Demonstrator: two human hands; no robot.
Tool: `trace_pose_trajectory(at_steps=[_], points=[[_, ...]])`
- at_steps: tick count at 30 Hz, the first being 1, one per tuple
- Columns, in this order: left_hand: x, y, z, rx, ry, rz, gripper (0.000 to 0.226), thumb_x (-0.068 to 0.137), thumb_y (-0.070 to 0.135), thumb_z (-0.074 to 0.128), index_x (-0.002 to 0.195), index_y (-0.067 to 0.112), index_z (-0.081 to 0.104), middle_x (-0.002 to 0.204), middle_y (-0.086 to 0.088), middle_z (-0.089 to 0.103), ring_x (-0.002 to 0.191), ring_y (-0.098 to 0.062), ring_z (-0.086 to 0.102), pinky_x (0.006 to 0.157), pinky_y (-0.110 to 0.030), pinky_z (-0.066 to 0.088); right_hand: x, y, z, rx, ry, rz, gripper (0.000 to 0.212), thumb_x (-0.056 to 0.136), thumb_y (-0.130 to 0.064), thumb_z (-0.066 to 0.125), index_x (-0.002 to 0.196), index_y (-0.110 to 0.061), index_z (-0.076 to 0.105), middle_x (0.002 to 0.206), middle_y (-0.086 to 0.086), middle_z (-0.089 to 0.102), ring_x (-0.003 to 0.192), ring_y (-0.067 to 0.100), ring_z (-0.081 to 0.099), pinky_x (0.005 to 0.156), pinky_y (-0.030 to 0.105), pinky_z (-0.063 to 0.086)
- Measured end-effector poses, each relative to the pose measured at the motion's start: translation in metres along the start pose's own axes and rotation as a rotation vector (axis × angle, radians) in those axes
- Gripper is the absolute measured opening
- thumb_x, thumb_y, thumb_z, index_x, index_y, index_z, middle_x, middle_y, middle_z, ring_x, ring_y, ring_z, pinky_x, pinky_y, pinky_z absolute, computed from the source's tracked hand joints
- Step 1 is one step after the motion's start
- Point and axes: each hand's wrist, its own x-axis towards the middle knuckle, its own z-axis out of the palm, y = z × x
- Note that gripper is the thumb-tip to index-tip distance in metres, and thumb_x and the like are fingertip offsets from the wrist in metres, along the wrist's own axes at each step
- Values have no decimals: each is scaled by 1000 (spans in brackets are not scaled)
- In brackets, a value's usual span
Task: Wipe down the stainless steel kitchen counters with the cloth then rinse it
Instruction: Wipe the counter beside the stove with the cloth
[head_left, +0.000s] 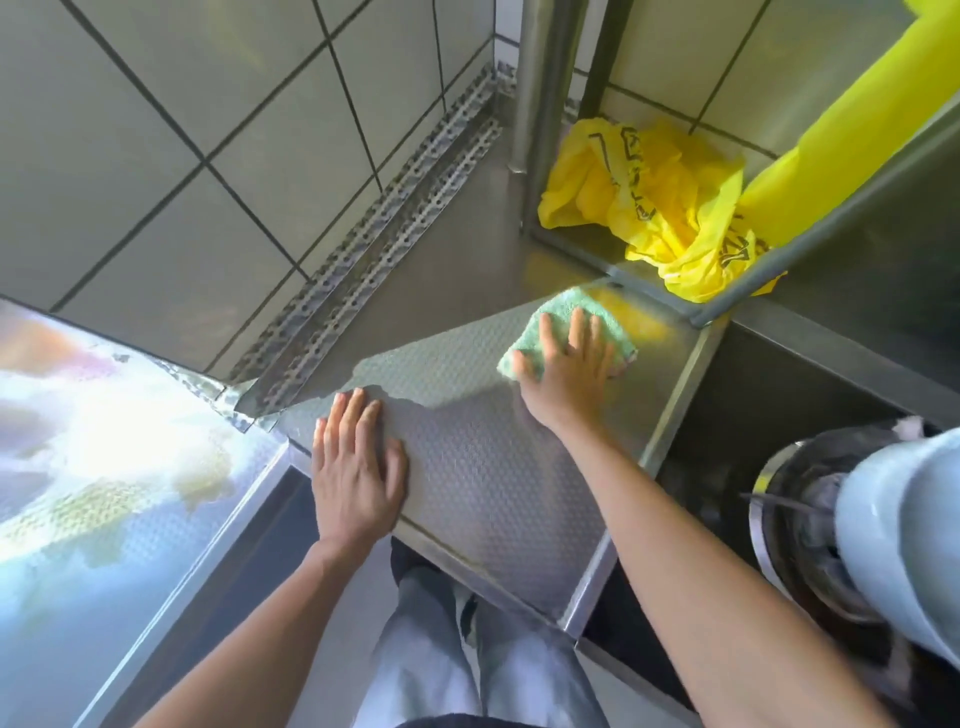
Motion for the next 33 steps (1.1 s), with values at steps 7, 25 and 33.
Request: trace_pose_trajectory(at_steps=[7,25,33], points=[[16,14,-6,-84,-22,-115,68,105,54,37,160,14,37,176,-3,19,164,-23,12,134,-49,11,-77,4,30,-131,-168,-732,62,102,-52,42,159,-33,30,171,1,11,159,21,-1,128,50,2],[18,16,15,40,88,-124,64,106,51,44,155,9,45,170,-5,35,164,-21,18,133,-49,16,62,-122,28,-106,-40,-824,53,99,-35,52,151,-27,47,165,8,31,155,29,20,126,52,14],[19,19,12,59,81,-134,63,106,47,48,155,8,46,171,-5,33,164,-22,17,133,-50,17,55,3,-10,-132,-123,-797,52,100,-36,45,152,-31,47,164,1,35,154,23,26,126,48,18]])
